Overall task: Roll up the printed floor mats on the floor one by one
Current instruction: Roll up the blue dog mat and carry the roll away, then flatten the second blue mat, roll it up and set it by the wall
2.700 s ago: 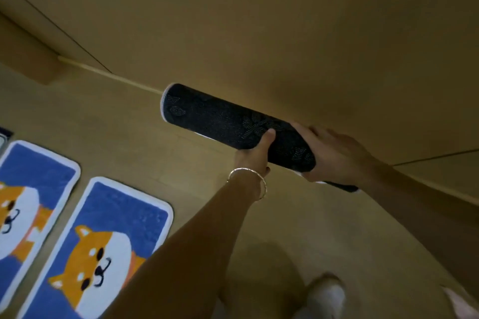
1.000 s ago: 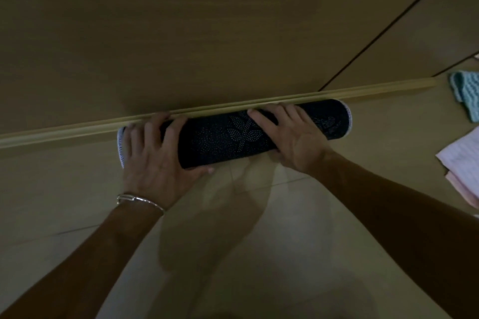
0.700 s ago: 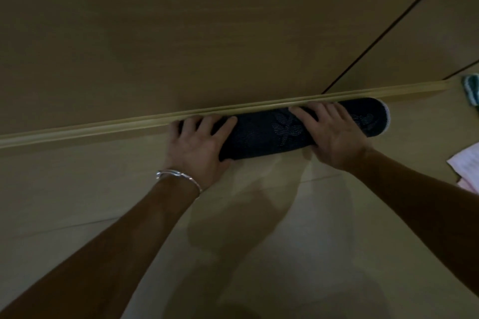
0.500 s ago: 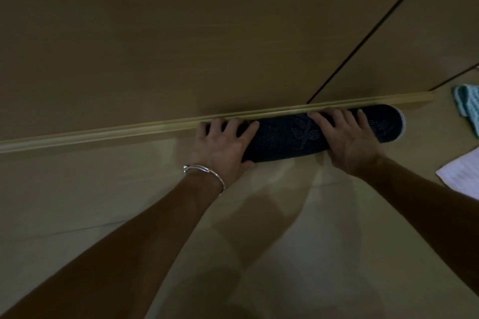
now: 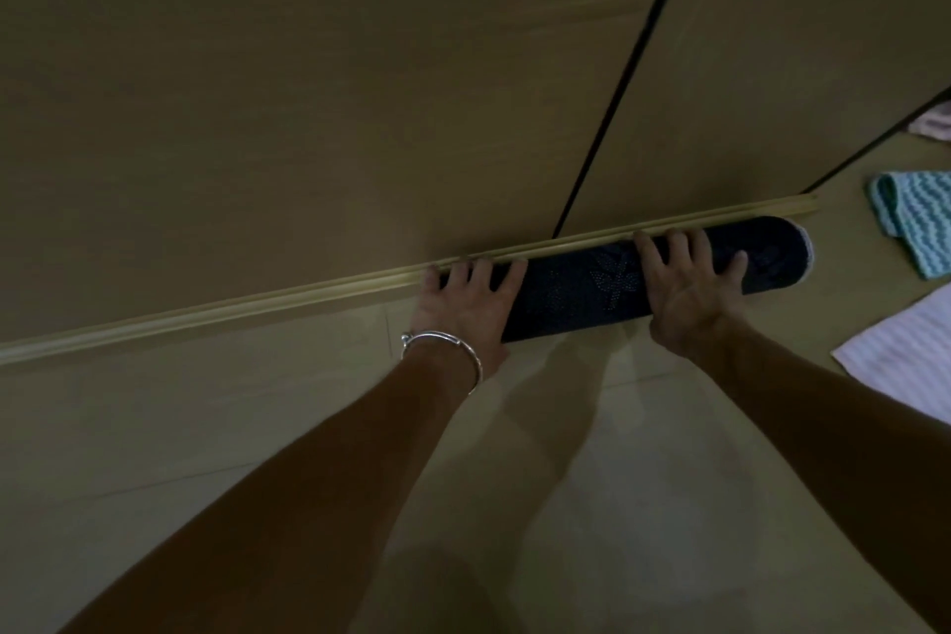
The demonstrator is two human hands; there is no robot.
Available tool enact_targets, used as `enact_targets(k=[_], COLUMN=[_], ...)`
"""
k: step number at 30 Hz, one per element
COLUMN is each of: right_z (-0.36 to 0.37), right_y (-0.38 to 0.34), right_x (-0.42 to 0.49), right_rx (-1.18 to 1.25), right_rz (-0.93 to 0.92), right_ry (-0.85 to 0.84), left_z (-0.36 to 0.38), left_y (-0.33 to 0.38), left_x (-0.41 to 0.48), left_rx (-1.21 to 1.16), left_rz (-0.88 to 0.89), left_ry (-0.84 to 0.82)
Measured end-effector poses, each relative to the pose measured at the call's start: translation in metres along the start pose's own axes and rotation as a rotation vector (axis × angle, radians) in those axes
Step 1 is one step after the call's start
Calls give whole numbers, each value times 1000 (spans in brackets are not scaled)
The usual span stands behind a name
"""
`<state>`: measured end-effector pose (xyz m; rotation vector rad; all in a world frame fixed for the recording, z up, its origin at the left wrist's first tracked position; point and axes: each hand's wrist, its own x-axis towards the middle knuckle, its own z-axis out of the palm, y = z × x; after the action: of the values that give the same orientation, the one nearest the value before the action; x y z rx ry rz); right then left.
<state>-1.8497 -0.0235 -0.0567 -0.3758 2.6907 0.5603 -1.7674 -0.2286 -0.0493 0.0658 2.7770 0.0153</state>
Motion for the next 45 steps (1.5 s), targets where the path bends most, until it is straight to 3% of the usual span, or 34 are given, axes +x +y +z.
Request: enact_targets(k=[7,12,16,22,27,32,35,39,45], right_z=[-33,-41,-96,-187,-277,-419,-479,-510,-477], right_y=[-47,-135,-221,-289,-242,-222,-244,-292,-383], right_x=[-25,-80,-146,-292,-358,-371,-397,-467,-585], right_rx=[-7,263,341,524,328,231,176,89,-90], right_rz=[-14,-330,-565,-721,-807,-802,-899,-1070,-1266], right_ry=[-68,259,-11,-229,-376,-215,-119,-103,-179], left_z=[-7,0,-1,-49,-140,-264,-311,-319,-251], left_y=[-56,-102,-144,-173,-193,-219,-220,-222,-225], left_x=[-34,-97,-194,-352,-434,-469,-507,-581,-726], left_rx=[-120,-163,-205,-303,-321,-360,-393,-473,-581], left_rz=[0,-76,-226,-386,-407,-522,-599,-773,-1021], left_ry=[57,118,40,-78,-96,111,217,265,193])
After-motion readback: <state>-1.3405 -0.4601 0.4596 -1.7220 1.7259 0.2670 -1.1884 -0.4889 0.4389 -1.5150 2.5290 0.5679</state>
